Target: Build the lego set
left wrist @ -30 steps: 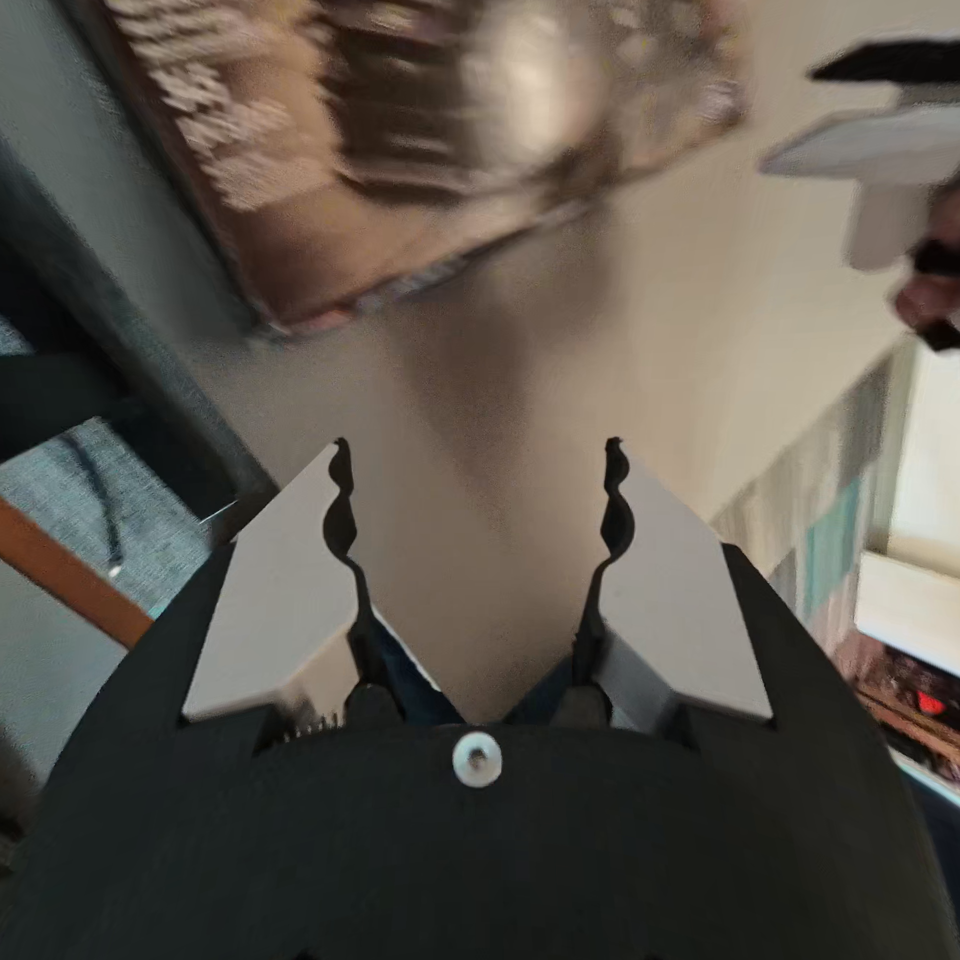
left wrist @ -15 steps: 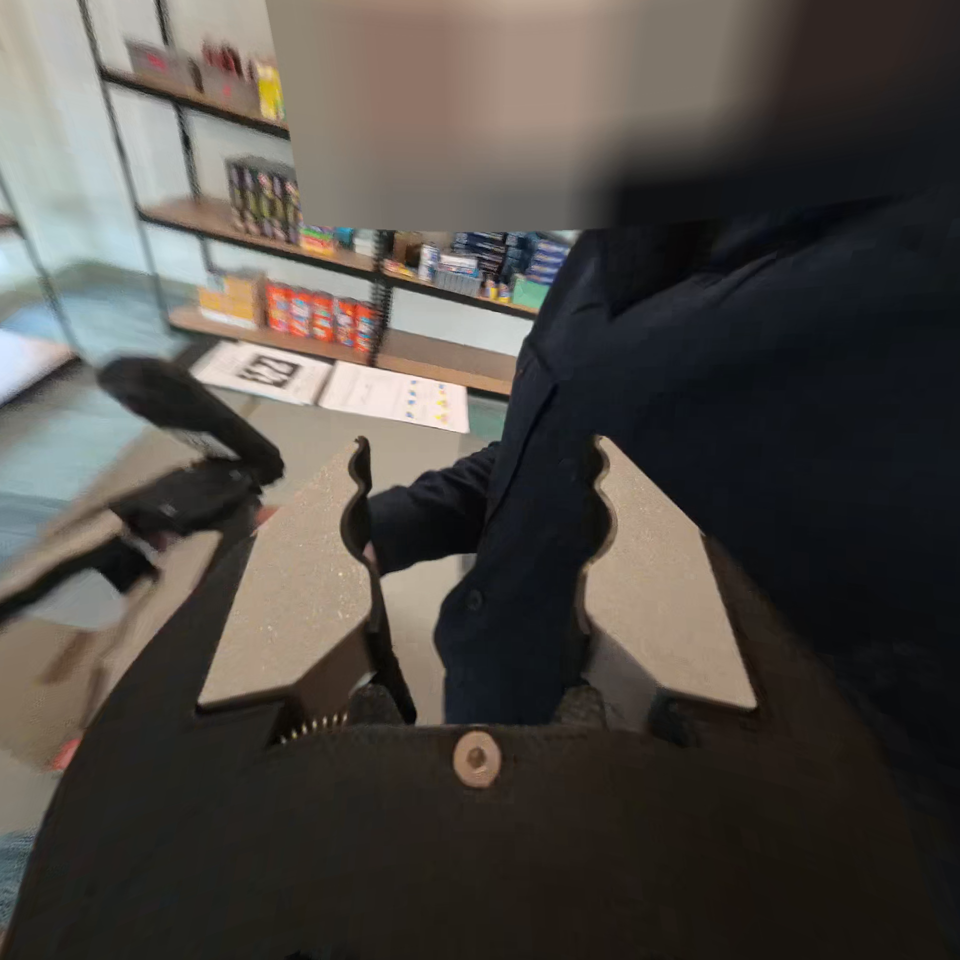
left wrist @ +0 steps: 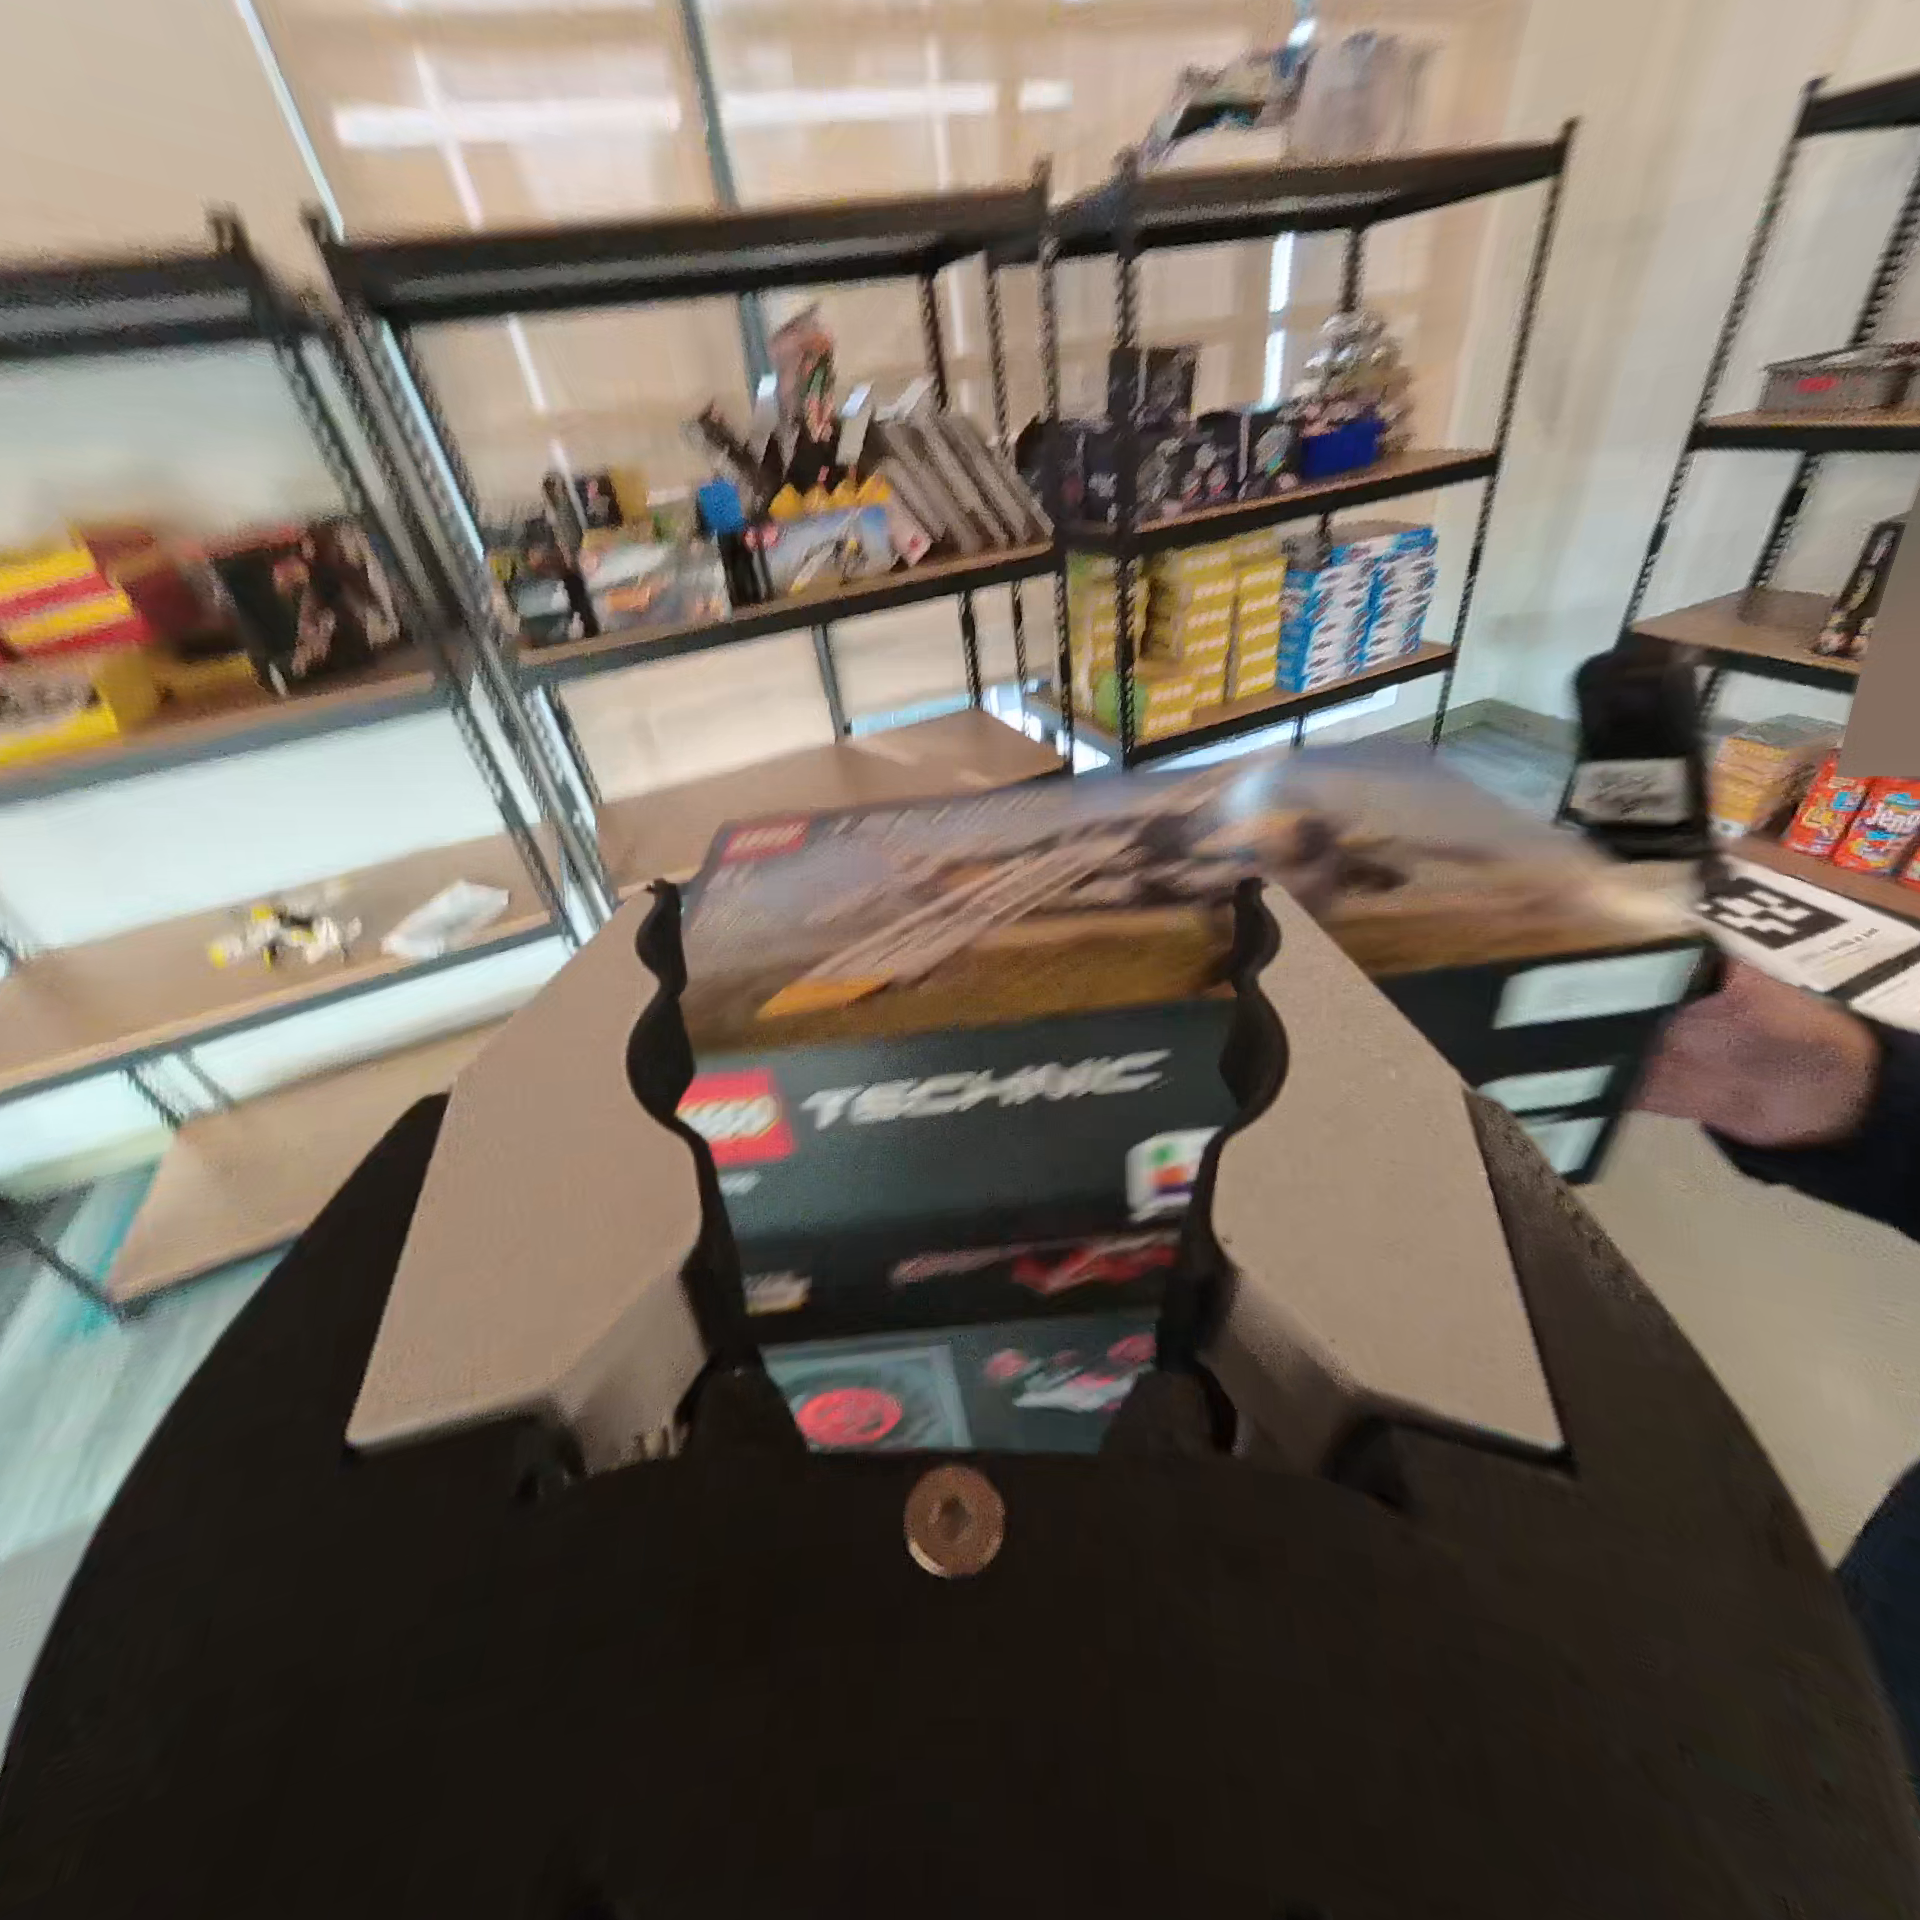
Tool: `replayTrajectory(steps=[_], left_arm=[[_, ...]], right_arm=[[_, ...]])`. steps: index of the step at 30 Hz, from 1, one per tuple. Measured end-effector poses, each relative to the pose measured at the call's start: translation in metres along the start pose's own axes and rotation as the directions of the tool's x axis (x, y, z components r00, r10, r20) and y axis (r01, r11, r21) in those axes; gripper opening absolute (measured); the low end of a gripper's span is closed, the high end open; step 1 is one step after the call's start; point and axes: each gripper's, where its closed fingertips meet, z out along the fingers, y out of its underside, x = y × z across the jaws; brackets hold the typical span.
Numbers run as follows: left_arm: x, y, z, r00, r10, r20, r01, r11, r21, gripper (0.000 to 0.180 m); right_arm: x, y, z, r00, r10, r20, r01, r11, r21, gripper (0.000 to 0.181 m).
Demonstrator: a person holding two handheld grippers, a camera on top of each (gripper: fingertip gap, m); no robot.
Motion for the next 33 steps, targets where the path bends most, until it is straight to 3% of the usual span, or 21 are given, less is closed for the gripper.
replayTrajectory(steps=[2,5,8,14,19,33], left_arm=[[-0.040,0.037,0.010,0.994,-0.108,0.014,0.109,0.992,-0.056,0.107],[-0.055,0.062,0.026,0.962,-0.252,-0.107,0.247,0.967,-0.059,0.102],[-0.042,0.067,0.034,0.883,-0.354,-0.308,0.349,0.934,-0.072,0.084],[-0.032,0.068,0.050,0.912,-0.269,-0.309,0.244,0.963,-0.117,0.101],[-0.024,0.053,0.063,0.924,-0.234,-0.303,0.204,0.971,-0.126,0.104],[0.106,-0.050,0.124,0.922,-0.016,-0.386,0.025,0.999,0.019,0.102]], right_arm=[[0.000,0.001,0.005,1.000,-0.013,-0.008,0.013,1.000,-0.007,0.113],[-0.005,-0.001,0.012,0.999,-0.033,-0.002,0.033,0.999,-0.010,0.111],[-0.004,0.001,0.018,0.997,-0.069,-0.027,0.068,0.997,-0.046,0.098],[-0.006,-0.007,0.021,0.993,-0.109,-0.036,0.106,0.992,-0.067,0.099],[-0.007,-0.018,0.014,0.997,-0.080,-0.005,0.080,0.995,-0.053,0.100],[-0.044,-0.061,-0.108,0.987,-0.162,0.018,0.160,0.983,0.086,0.103]])
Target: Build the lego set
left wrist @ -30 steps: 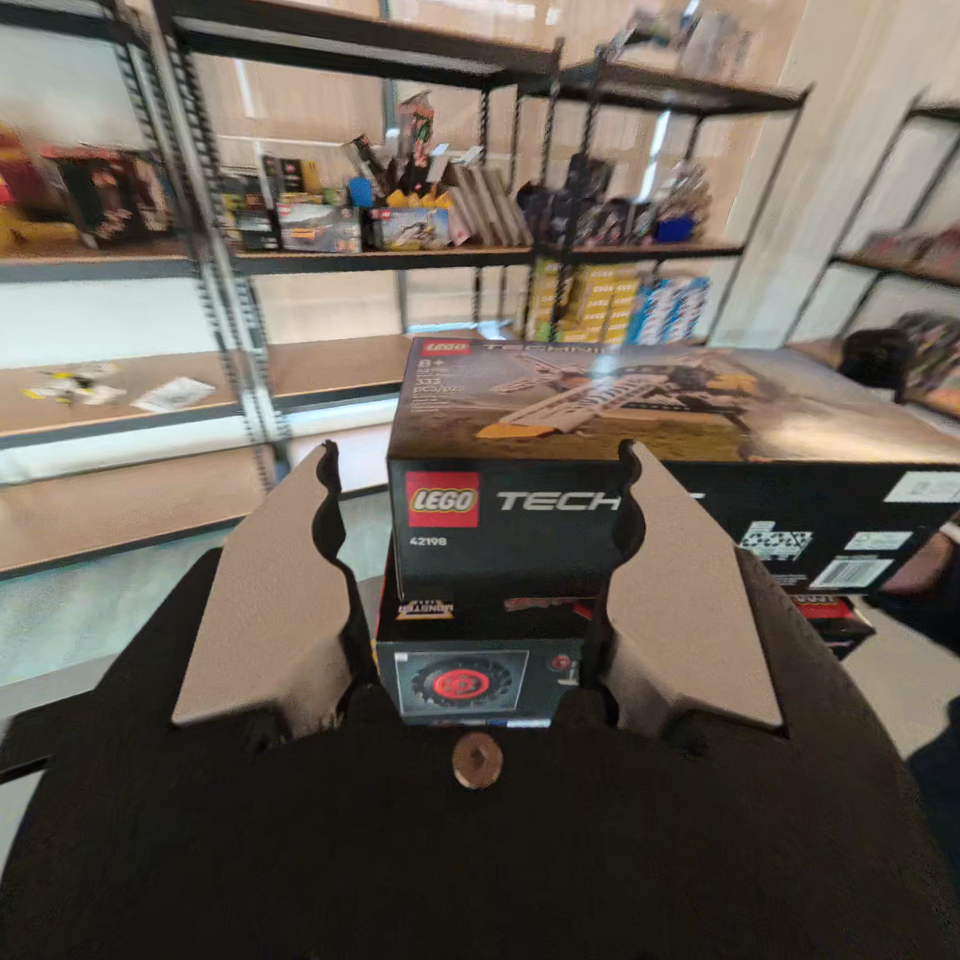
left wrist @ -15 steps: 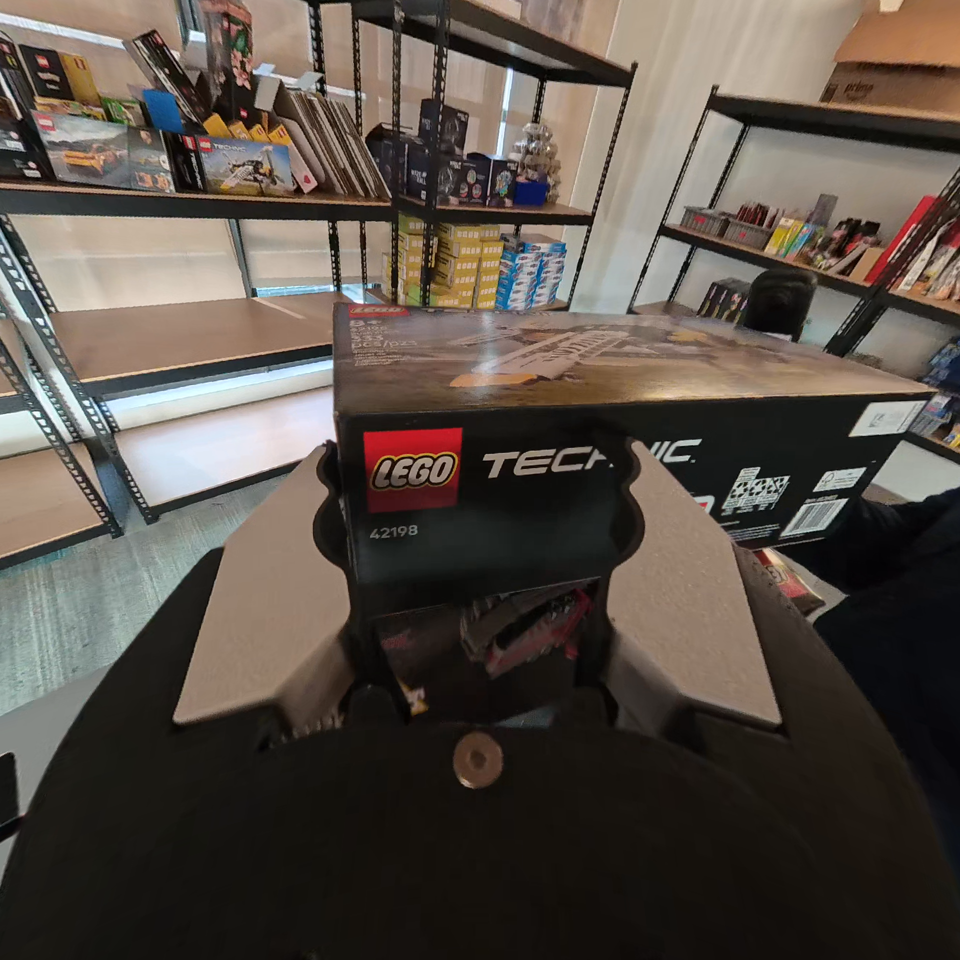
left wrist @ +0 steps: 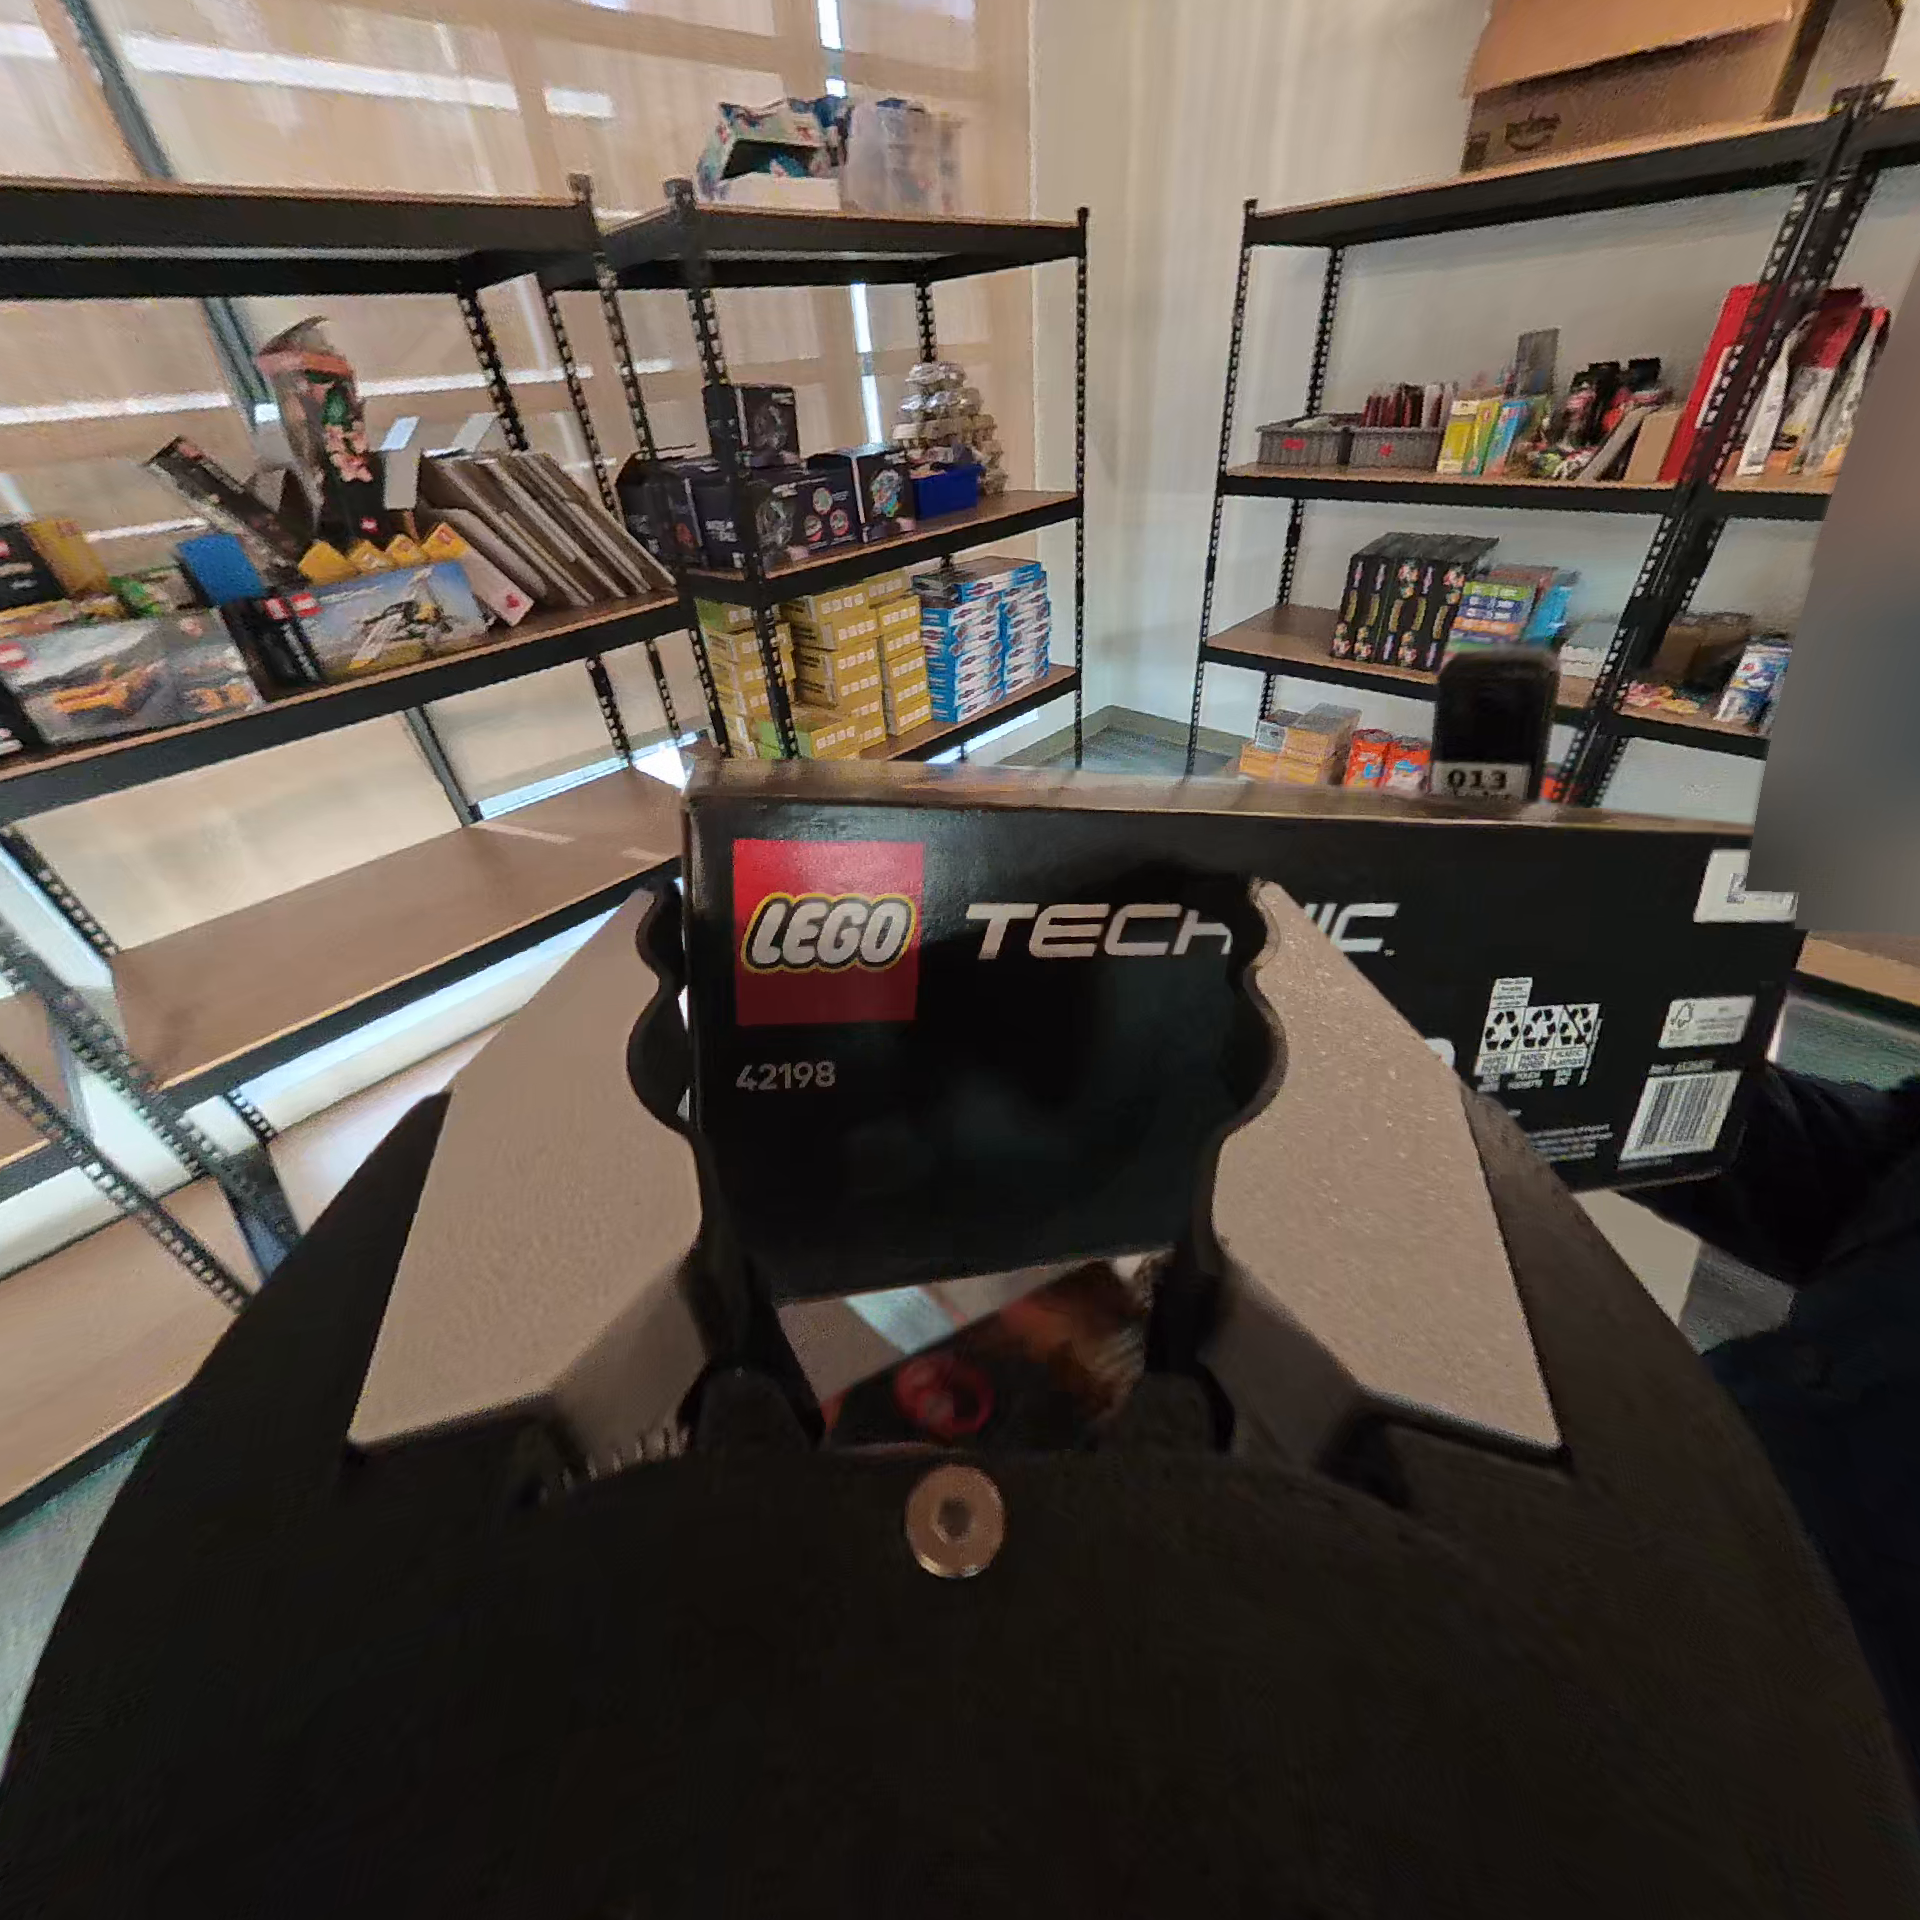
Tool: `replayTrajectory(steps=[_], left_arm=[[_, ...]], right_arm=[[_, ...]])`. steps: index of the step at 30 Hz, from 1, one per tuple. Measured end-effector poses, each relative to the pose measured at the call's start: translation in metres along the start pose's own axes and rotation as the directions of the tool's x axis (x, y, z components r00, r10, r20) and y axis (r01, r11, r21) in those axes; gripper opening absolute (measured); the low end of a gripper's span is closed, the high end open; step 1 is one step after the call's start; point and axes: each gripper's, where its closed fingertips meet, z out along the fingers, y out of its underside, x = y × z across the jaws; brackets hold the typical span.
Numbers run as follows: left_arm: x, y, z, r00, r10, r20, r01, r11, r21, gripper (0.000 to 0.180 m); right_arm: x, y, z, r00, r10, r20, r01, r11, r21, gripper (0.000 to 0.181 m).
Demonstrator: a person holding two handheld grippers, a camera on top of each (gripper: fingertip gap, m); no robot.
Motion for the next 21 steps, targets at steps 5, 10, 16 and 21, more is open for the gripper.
replayTrajectory(steps=[5,10,16,21], left_arm=[[0.057,-0.001,0.059,0.998,-0.020,-0.066,0.019,1.000,-0.017,0.098],[0.113,0.018,0.114,0.987,-0.083,-0.137,0.078,0.996,-0.042,0.104],[0.172,0.042,0.165,0.976,-0.095,-0.197,0.077,0.992,-0.097,0.105],[0.209,0.085,0.205,0.969,-0.121,-0.215,0.090,0.985,-0.151,0.106]], right_arm=[[-0.012,-0.002,-0.078,0.999,0.042,-0.020,-0.040,0.996,0.076,0.103],[-0.027,0.015,-0.149,0.996,0.055,-0.070,-0.049,0.995,0.086,0.104],[-0.048,0.045,-0.213,0.992,0.066,-0.107,-0.063,0.997,0.040,0.107],[-0.059,0.081,-0.264,0.979,0.126,-0.159,-0.129,0.992,-0.008,0.108]])
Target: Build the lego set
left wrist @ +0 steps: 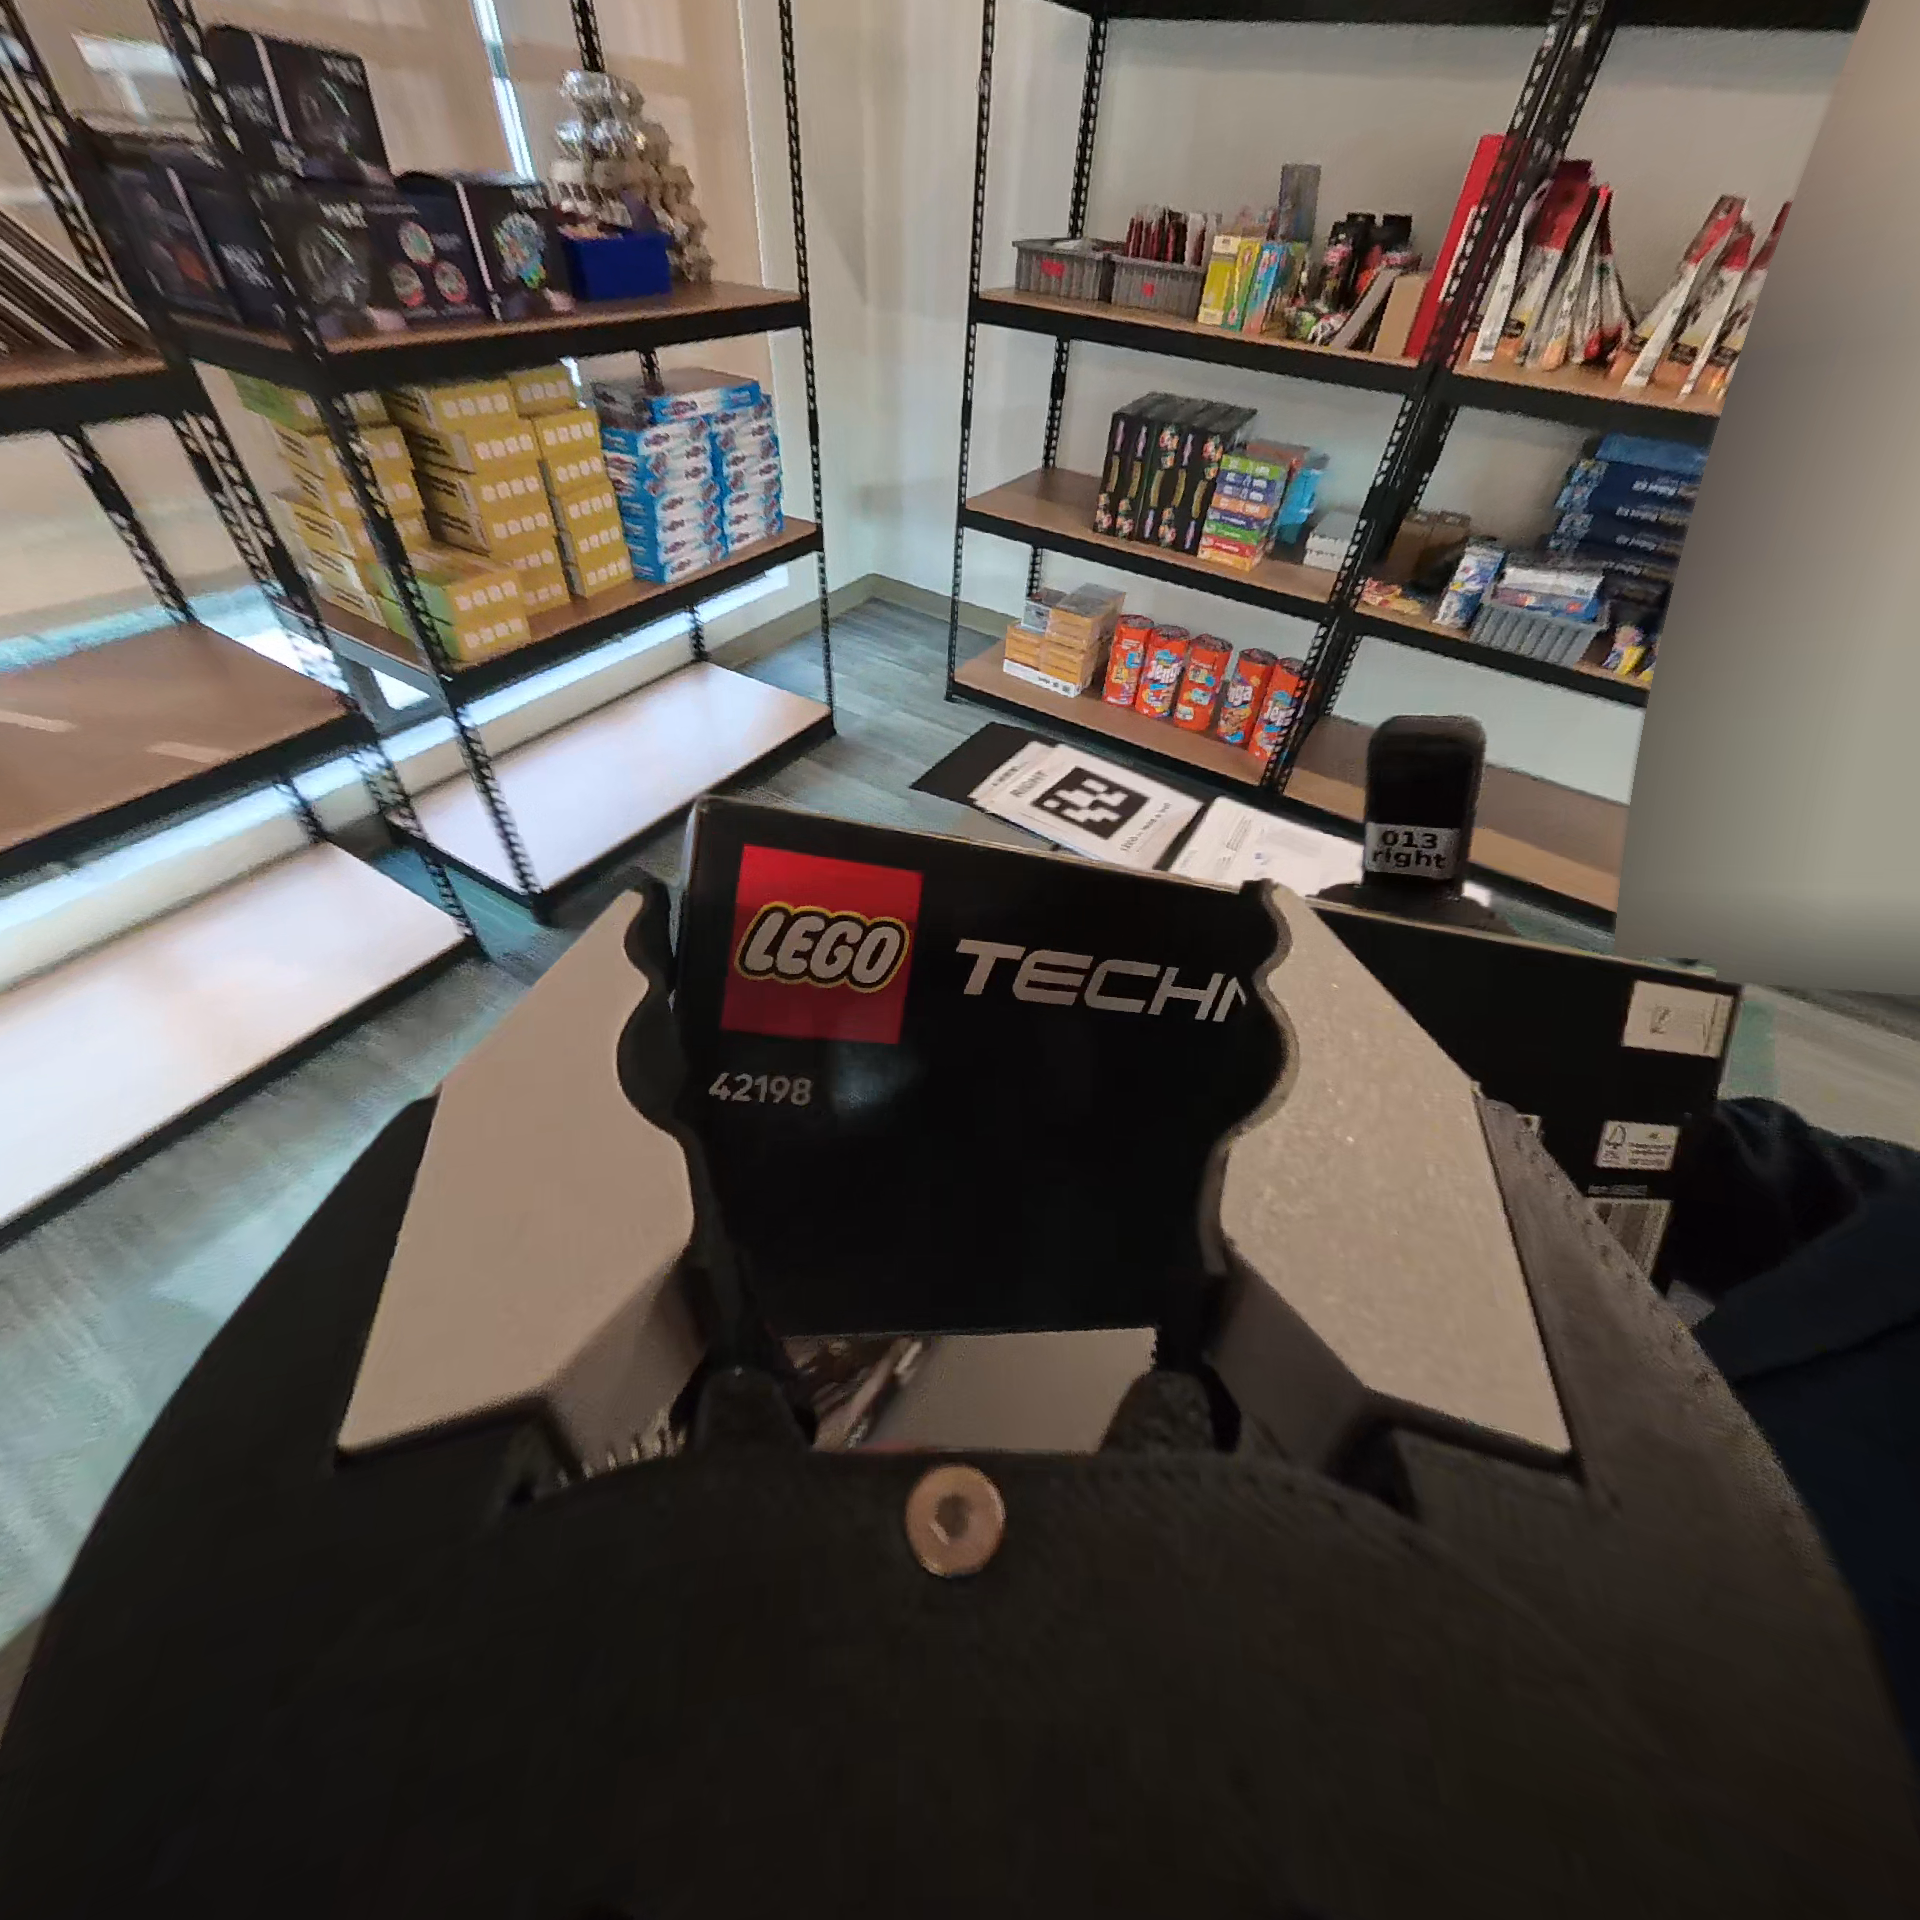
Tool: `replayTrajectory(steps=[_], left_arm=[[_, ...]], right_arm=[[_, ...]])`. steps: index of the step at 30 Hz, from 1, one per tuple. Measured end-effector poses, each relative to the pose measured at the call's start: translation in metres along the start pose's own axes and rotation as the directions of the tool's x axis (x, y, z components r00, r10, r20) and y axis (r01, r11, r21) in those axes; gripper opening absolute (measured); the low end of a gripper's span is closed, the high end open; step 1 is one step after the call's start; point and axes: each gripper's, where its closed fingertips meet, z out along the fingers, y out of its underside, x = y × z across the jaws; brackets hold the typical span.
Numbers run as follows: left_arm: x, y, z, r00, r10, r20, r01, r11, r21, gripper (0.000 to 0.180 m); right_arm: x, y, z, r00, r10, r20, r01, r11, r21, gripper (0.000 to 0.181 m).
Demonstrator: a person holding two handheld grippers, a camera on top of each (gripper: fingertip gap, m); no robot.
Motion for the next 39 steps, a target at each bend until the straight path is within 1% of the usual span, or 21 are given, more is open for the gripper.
replayTrajectory(steps=[3,5,6,7,9,11,13,14,16,18,20,22,24,27,29,31,33,36,37,38,39], left_arm=[[0.004,0.039,0.025,0.992,-0.112,-0.059,0.112,0.994,-0.002,0.102],[0.005,0.071,0.039,0.971,-0.219,-0.097,0.218,0.976,-0.016,0.102],[0.005,0.088,0.045,0.957,-0.267,-0.112,0.266,0.964,-0.030,0.099],[0.004,0.106,0.050,0.940,-0.319,-0.124,0.316,0.948,-0.041,0.095],[0.002,0.147,0.061,0.914,-0.384,-0.133,0.379,0.924,-0.060,0.097],[0.001,0.201,0.072,0.888,-0.443,-0.120,0.428,0.894,-0.133,0.096],[0.002,0.249,0.079,0.823,-0.554,-0.127,0.533,0.830,-0.165,0.097],[0.004,0.275,0.082,0.806,-0.581,-0.118,0.556,0.810,-0.187,0.098],[0.010,0.327,0.086,0.812,-0.576,-0.094,0.545,0.805,-0.234,0.097],[0.017,0.376,0.087,0.783,-0.618,-0.068,0.578,0.764,-0.288,0.098],[0.024,0.415,0.086,0.743,-0.668,-0.032,0.624,0.709,-0.329,0.104],[0.026,0.450,0.082,0.753,-0.658,0.009,0.614,0.697,-0.370,0.103],[0.022,0.475,0.080,0.722,-0.690,0.043,0.652,0.658,-0.377,0.104],[0.018,0.504,0.078,0.731,-0.678,0.075,0.645,0.651,-0.401,0.108],[0.016,0.519,0.078,0.761,-0.643,0.092,0.611,0.661,-0.436,0.112],[0.009,0.523,0.078,0.793,-0.603,0.087,0.577,0.697,-0.426,0.109],[0.001,0.525,0.076,0.807,-0.584,0.092,0.561,0.707,-0.431,0.104],[0.002,0.535,0.070,0.846,-0.523,0.107,0.506,0.722,-0.471,0.100],[0.007,0.542,0.066,0.854,-0.510,0.106,0.489,0.717,-0.497,0.098],[0.011,0.552,0.061,0.856,-0.504,0.117,0.483,0.696,-0.531,0.094],[0.017,0.561,0.057,0.846,-0.518,0.126,0.491,0.665,-0.563,0.096]], right_arm=[[0.004,0.023,-0.031,0.997,0.060,-0.044,-0.060,0.998,0.002,0.108],[0.007,0.042,-0.049,0.990,0.120,-0.072,-0.120,0.993,-0.002,0.108],[0.008,0.054,-0.057,0.985,0.152,-0.085,-0.153,0.988,-0.012,0.108],[0.009,0.066,-0.064,0.979,0.178,-0.101,-0.181,0.983,-0.024,0.108],[0.013,0.091,-0.076,0.966,0.215,-0.146,-0.224,0.974,-0.044,0.108],[0.021,0.117,-0.090,0.946,0.270,-0.182,-0.282,0.958,-0.046,0.108],[0.029,0.146,-0.103,0.921,0.330,-0.206,-0.345,0.937,-0.044,0.108],[0.034,0.160,-0.109,0.909,0.357,-0.214,-0.374,0.926,-0.042,0.108],[0.043,0.188,-0.120,0.885,0.409,-0.224,-0.428,0.903,-0.043,0.108],[0.052,0.218,-0.130,0.857,0.464,-0.226,-0.486,0.872,-0.052,0.108],[0.061,0.248,-0.135,0.828,0.515,-0.222,-0.543,0.836,-0.082,0.108],[0.068,0.275,-0.137,0.806,0.550,-0.220,-0.584,0.799,-0.141,0.108],[0.073,0.299,-0.135,0.797,0.561,-0.225,-0.603,0.766,-0.224,0.109],[0.084,0.329,-0.133,0.782,0.580,-0.229,-0.623,0.706,-0.337,0.111],[0.090,0.349,-0.134,0.779,0.582,-0.234,-0.620,0.656,-0.430,0.115],[0.094,0.360,-0.134,0.802,0.552,-0.229,-0.579,0.622,-0.527,0.116],[0.104,0.361,-0.134,0.823,0.517,-0.235,-0.546,0.605,-0.580,0.114],[0.118,0.369,-0.146,0.858,0.436,-0.271,-0.493,0.551,-0.674,0.108],[0.121,0.373,-0.152,0.868,0.406,-0.286,-0.478,0.526,-0.704,0.107],[0.125,0.376,-0.158,0.873,0.375,-0.311,-0.474,0.509,-0.719,0.107],[0.129,0.379,-0.162,0.868,0.358,-0.344,-0.490,0.503,-0.712,0.111]])
